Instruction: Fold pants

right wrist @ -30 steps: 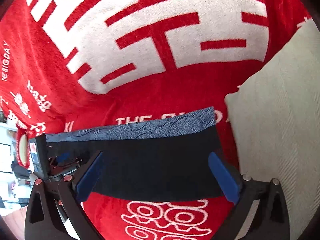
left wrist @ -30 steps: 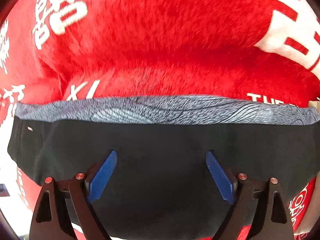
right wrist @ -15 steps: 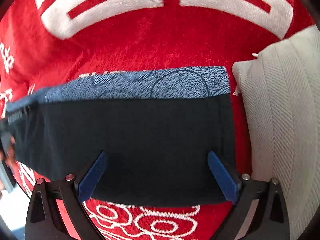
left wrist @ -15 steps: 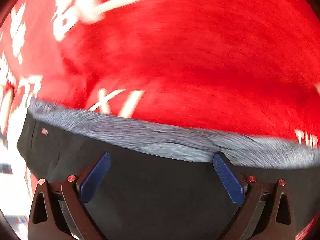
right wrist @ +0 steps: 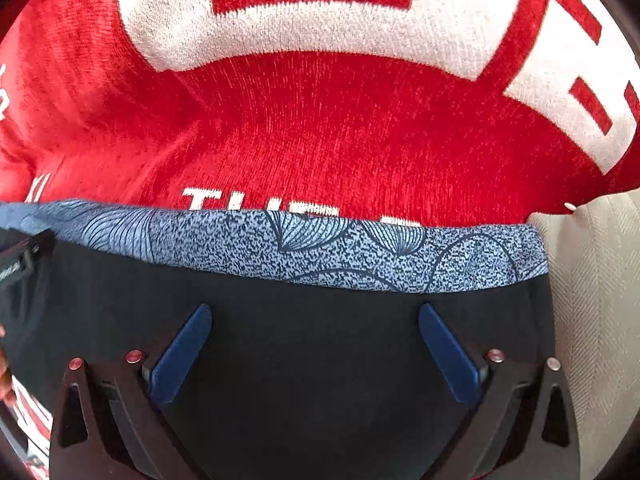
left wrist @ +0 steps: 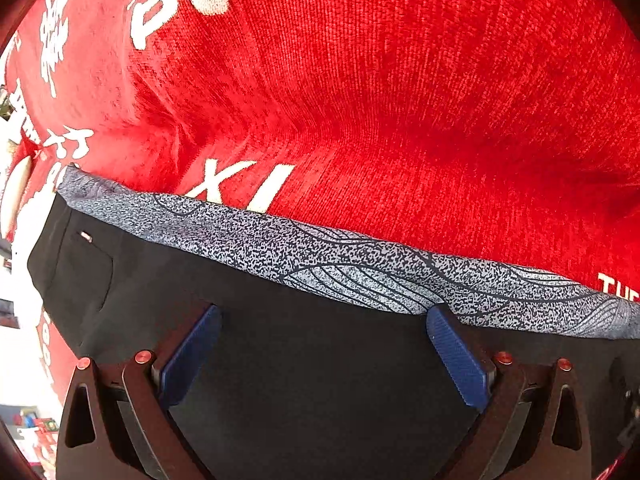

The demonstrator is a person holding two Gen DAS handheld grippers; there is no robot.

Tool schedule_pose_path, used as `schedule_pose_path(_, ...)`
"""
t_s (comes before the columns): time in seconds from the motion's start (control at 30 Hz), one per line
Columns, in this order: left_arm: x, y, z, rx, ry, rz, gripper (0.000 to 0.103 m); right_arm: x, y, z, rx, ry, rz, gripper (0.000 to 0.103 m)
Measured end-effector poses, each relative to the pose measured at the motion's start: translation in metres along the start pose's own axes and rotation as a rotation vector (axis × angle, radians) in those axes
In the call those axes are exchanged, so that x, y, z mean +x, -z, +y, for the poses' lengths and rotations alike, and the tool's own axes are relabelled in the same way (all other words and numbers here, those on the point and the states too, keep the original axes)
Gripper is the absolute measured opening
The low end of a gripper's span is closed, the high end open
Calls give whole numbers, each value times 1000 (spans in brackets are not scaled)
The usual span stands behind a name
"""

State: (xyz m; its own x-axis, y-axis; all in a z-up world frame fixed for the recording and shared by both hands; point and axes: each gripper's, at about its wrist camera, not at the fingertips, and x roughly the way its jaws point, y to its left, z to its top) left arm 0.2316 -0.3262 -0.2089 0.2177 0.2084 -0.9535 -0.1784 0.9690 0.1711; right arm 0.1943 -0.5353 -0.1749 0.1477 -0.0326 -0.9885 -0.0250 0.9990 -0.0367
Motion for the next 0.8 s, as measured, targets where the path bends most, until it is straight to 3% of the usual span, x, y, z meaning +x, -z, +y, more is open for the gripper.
schedule_pose_path(0.1,7,-3,5,9,-1,-8,103,2,-4,-5,72,-22,-7,103)
schedule_pose_path(0.23,2,1,0,30,-8,-39,103,4,-9,-4,76,-15,0,103)
schedule_pose_path(0.37,5,2,6,19,41,-45,103,3,-8,-4,76,-12,-13,103)
schedule_pose_path(0.47,6,0,12,25,84,-33,103,-4,-7,-4,77,-11,29,103)
schedule_pose_path(0.6,8,-4,25,61,141,-2,103,-27,8,-4,173,-58,22,103)
schedule_pose_path(0.67,2,-4,35,111,166,29,103,-42,21,5,202,-66,8,103)
schedule_pose_path(0.8,-19,-2,83,186,188,-7,103,-70,50,58,180,-84,-1,103)
